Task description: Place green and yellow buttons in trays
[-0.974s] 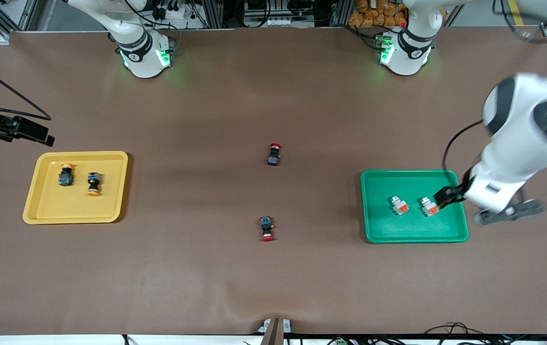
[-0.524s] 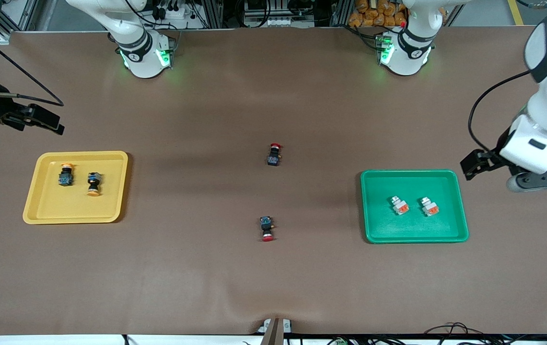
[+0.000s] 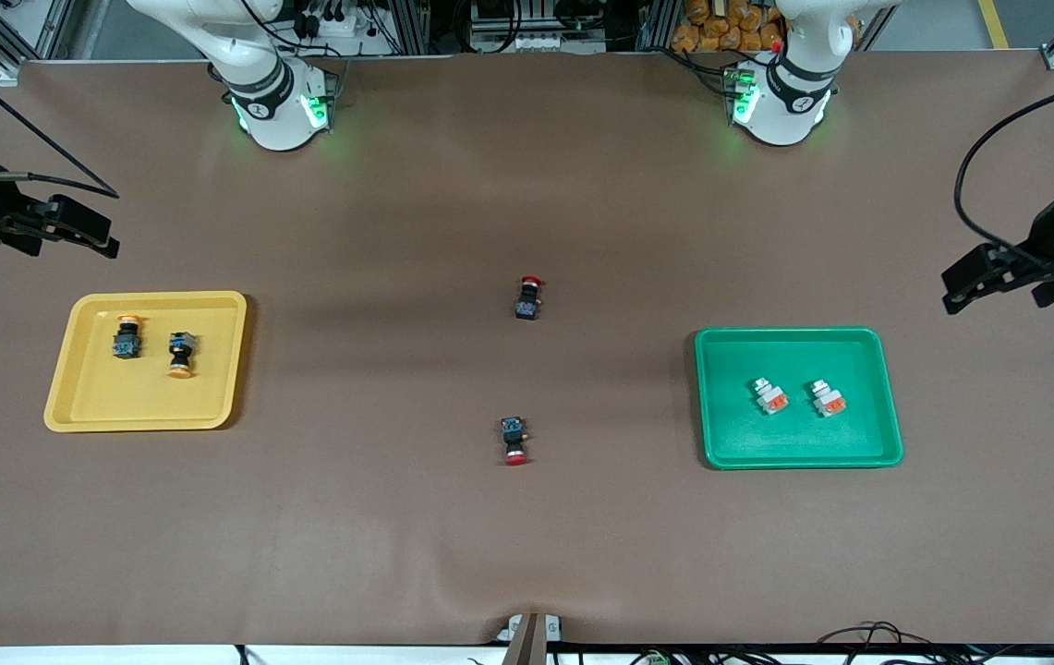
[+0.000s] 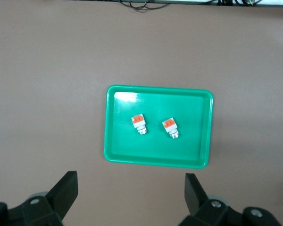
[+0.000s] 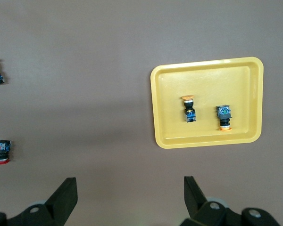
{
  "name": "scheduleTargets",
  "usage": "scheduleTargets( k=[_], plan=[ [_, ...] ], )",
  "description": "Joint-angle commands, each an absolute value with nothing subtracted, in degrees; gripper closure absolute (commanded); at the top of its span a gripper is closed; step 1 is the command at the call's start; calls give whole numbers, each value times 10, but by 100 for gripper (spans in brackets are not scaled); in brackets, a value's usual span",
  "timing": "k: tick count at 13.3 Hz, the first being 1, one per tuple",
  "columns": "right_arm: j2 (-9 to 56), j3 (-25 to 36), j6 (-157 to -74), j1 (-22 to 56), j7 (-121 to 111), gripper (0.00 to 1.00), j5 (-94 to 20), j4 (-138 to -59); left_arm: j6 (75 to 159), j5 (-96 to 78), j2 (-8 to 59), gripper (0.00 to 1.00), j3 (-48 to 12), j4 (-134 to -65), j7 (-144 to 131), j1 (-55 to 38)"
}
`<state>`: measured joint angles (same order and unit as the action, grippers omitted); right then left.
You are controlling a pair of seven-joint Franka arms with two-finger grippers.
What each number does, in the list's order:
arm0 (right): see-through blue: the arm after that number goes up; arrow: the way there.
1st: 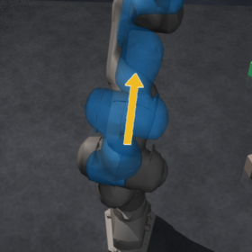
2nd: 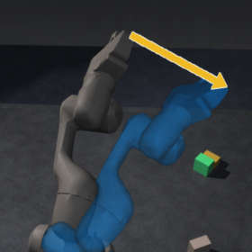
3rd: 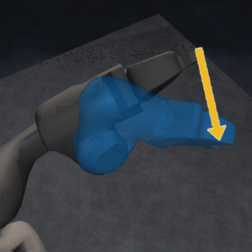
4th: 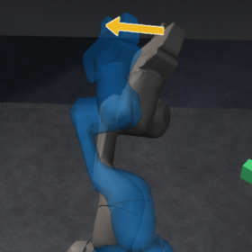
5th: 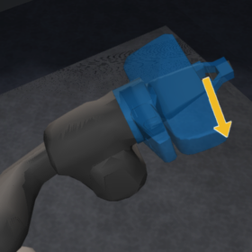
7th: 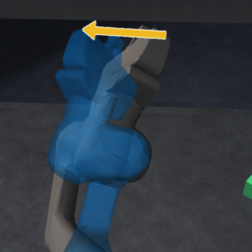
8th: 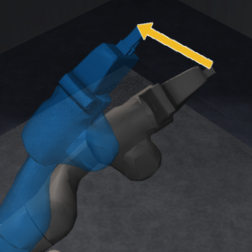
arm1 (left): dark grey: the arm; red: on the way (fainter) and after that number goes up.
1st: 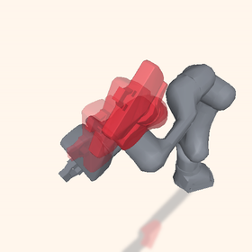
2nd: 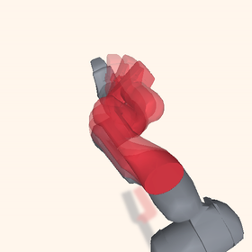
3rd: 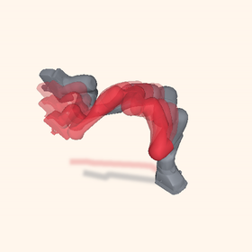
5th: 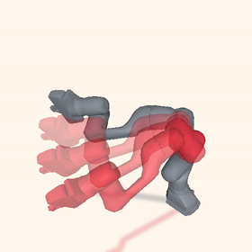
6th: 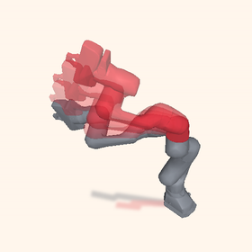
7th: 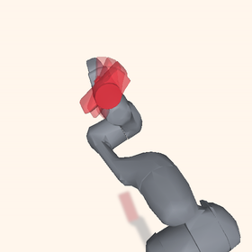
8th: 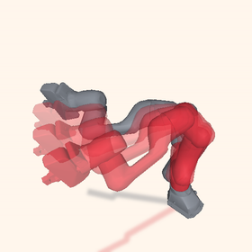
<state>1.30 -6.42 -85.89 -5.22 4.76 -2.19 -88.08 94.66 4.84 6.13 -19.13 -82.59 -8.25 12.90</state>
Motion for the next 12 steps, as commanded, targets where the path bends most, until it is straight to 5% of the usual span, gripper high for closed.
scheduleTargets(
  k=[1, 5, 7, 12],
  plan=[
    [-2, -69, -865, -61, 36, 0, -13, -892, 919, 25, 23, 0, -177, -845, -34, 121],
    [-1, -34, -865, -37, -43, 0, -7, -889, 917, 13, -56, 0, -6, -937, -34, -44],
    [-1, 76, -863, 61, -59, 0, 2, -888, 894, 10, -69, 0, -4, -948, -34, -46],
    [-2, 62, -866, 61, -91, 0, 32, -888, 878, 9, -69, 0, -5, -938, -26, -41]
  ],
)
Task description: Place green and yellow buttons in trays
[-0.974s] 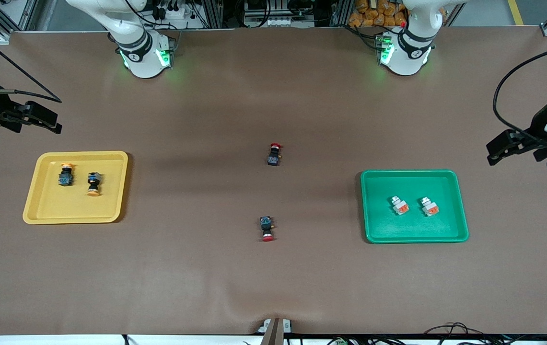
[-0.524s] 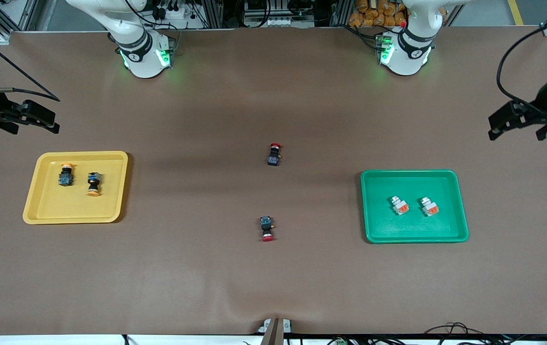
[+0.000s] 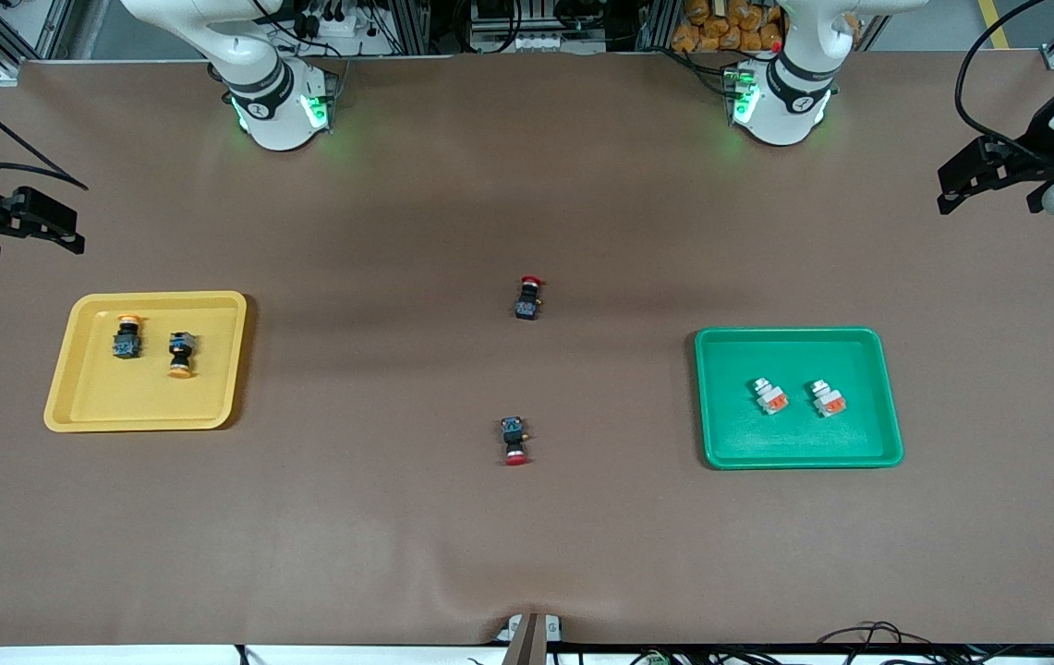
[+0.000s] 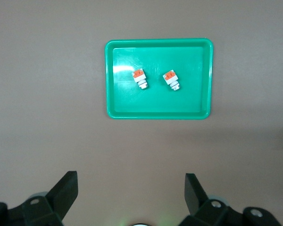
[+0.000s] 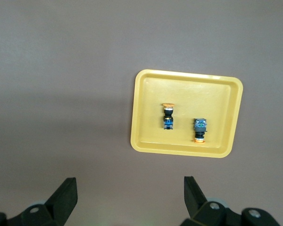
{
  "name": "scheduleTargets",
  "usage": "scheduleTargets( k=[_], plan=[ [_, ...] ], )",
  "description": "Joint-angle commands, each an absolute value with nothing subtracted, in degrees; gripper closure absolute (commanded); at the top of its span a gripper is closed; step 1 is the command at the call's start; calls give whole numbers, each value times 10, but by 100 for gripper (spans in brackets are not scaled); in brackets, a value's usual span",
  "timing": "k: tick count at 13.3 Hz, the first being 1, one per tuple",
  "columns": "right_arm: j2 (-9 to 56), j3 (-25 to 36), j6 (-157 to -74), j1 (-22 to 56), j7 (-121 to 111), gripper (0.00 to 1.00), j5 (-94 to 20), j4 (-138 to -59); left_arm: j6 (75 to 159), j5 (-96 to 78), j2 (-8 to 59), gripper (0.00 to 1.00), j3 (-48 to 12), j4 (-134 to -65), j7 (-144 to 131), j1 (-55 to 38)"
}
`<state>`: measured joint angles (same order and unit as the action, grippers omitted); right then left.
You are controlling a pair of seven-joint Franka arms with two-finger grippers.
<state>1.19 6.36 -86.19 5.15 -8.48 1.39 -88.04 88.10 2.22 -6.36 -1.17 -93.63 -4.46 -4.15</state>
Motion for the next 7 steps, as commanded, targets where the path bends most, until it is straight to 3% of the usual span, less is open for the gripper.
scheduleTargets(
  k=[1, 7],
  plan=[
    [-2, 62, -866, 61, -90, 0, 32, -888, 878, 6, -66, 0, -5, -927, -28, -39],
    [-2, 57, -875, 61, -45, 0, 17, -890, 868, 7, -64, 0, -6, -925, -33, -40]
  ],
)
